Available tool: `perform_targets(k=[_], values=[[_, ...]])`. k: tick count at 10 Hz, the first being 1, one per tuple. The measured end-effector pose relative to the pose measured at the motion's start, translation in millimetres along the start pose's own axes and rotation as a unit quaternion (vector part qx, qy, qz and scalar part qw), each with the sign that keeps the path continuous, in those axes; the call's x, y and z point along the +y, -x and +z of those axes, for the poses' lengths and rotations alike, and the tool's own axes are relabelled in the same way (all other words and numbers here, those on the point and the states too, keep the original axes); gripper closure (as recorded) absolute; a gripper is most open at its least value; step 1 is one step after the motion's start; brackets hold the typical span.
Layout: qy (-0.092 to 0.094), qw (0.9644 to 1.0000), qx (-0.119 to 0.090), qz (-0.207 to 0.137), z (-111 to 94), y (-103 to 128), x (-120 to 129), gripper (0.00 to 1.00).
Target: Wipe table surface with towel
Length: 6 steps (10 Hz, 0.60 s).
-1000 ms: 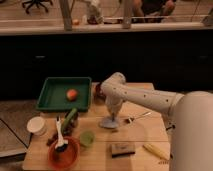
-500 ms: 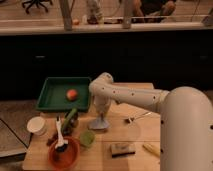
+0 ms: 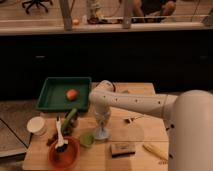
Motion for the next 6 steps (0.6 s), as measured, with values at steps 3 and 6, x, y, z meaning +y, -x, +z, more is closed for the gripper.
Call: perform_targets(k=[3, 6], values=[[0.005, 0.9987, 0.018, 0.048, -5, -23, 41, 1.0], [0.004, 0.9965, 0.043, 0.071, -12, -62, 42, 1.0]])
